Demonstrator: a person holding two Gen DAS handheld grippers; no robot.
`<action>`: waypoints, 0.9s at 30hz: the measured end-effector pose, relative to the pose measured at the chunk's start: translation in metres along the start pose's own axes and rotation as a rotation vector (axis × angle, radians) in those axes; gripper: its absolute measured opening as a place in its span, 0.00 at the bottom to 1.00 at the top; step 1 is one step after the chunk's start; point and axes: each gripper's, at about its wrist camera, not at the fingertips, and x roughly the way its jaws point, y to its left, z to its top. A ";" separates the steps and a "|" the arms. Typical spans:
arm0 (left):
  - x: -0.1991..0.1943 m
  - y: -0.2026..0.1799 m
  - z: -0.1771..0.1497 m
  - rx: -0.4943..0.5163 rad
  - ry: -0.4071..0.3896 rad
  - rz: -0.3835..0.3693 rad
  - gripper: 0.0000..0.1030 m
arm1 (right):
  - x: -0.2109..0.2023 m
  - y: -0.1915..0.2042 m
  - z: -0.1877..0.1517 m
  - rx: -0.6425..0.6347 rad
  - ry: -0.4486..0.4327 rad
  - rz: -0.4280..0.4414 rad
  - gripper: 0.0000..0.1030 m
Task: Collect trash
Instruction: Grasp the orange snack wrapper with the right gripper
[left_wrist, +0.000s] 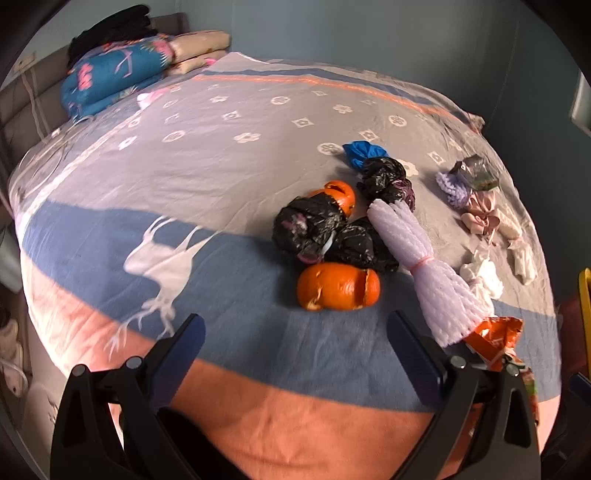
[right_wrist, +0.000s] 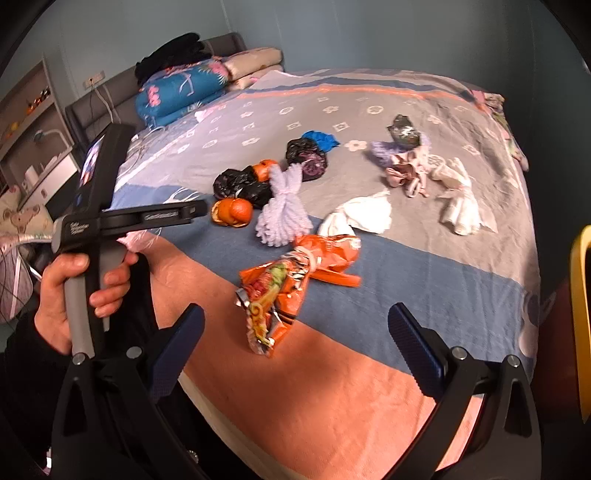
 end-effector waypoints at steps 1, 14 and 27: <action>0.004 0.001 0.002 -0.005 0.009 -0.010 0.92 | 0.003 0.001 0.000 -0.003 0.004 0.002 0.93; 0.054 0.003 0.016 -0.070 0.061 -0.146 0.72 | 0.052 -0.006 0.011 0.062 0.099 0.054 0.80; 0.055 -0.012 0.008 -0.089 0.017 -0.196 0.42 | 0.075 -0.015 0.000 0.133 0.202 0.099 0.39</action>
